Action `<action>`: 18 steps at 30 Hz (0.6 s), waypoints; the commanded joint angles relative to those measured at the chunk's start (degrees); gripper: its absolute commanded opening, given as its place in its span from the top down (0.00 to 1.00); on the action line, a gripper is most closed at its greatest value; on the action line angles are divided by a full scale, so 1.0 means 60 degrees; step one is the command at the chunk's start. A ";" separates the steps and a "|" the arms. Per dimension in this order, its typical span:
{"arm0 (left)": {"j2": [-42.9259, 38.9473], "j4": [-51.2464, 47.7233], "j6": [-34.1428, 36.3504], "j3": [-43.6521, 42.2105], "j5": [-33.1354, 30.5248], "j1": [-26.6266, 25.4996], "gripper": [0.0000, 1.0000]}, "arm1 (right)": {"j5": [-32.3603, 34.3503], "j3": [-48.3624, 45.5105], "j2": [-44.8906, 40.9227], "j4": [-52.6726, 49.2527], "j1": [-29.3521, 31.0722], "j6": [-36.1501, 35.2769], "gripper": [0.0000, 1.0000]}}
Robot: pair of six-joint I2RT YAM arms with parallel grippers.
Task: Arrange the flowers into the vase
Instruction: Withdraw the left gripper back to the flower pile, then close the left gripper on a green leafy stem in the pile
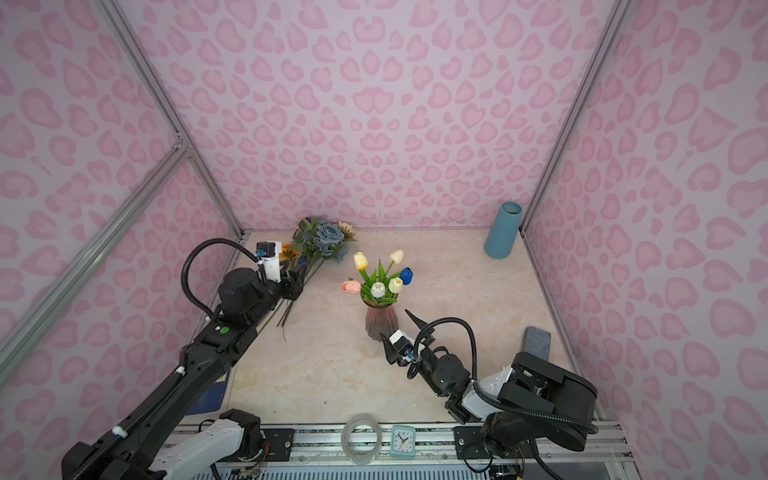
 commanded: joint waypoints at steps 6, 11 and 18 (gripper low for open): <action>0.3847 -0.3115 -0.0697 0.2090 0.0523 0.1299 0.71 | 0.0052 0.0035 0.0010 0.0167 0.0058 0.0000 0.11; 0.6383 -0.5430 0.0224 0.4401 -0.0182 0.1316 0.82 | 0.0140 0.0005 -0.0081 0.0100 0.0075 -0.0126 0.11; 0.7848 -0.6435 0.0706 0.5420 -0.1820 0.1327 0.81 | 0.0185 0.0032 -0.0129 -0.0056 0.0076 -0.0223 0.10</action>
